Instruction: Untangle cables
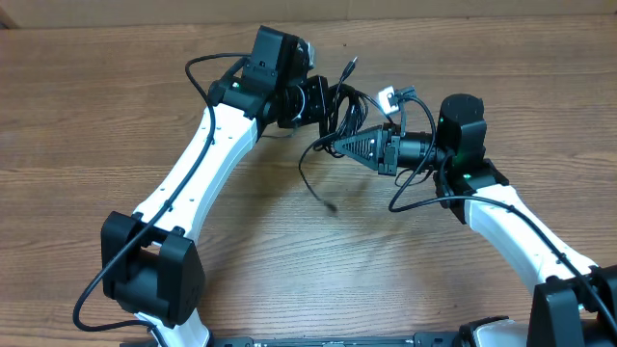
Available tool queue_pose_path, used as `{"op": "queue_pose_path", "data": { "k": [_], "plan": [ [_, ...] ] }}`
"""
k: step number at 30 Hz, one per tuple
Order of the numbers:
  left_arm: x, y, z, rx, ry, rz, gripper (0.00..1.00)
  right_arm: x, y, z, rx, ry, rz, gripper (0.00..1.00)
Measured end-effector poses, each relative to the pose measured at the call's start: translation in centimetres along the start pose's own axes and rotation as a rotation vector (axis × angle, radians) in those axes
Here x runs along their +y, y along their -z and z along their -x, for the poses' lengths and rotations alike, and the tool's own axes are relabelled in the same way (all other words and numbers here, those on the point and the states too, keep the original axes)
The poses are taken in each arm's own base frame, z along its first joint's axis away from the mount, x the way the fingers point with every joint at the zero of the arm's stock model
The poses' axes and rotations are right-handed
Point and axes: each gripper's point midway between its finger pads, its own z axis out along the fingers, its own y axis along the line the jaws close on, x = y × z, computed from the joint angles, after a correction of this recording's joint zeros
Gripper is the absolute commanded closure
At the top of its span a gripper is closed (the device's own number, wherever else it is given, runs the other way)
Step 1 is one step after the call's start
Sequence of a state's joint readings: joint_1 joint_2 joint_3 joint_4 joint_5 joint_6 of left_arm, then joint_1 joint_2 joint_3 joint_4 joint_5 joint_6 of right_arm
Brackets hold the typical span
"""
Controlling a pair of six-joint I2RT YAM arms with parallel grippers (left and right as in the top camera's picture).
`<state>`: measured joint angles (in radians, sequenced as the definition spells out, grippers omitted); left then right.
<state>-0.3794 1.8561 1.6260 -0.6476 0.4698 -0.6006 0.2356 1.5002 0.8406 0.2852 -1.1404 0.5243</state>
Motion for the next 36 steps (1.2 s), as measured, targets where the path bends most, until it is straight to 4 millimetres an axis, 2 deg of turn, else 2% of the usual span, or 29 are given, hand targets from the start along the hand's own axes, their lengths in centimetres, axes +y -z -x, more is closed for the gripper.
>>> {"op": "queue_pose_path", "data": {
  "k": [5,13,14,19,21,25,31,36],
  "plan": [
    [-1.0,1.0,1.4,-0.007,-0.013,-0.129,0.96,-1.8,0.1,-0.8,0.018,-0.025,-0.090,0.96],
    [1.3,3.8,3.3,-0.007,-0.033,-0.220,0.96,-5.0,0.1,-1.9,0.013,-0.086,-0.275,0.96],
    [1.5,4.2,3.5,-0.005,-0.045,-0.236,0.96,-5.5,0.2,-2.1,0.011,-0.092,-0.305,0.93],
    [0.7,4.8,3.0,0.016,-0.128,-0.309,0.96,-8.3,1.3,-2.4,-0.015,-0.132,-0.468,0.67],
    [0.3,4.9,2.8,0.022,-0.158,-0.329,0.96,-9.0,1.6,-2.5,-0.021,-0.139,-0.510,0.62],
    [-0.1,4.9,2.5,0.028,-0.199,-0.353,0.96,-9.5,1.9,-2.1,-0.047,-0.144,-0.544,0.53],
    [-0.2,5.0,2.1,0.034,-0.235,-0.362,0.96,-9.6,2.0,-1.4,-0.094,-0.202,-0.550,0.52],
    [-1.2,4.8,1.3,0.054,-0.290,-0.395,0.96,-9.0,1.8,0.1,-0.145,-0.221,-0.528,0.53]
  ]
}}
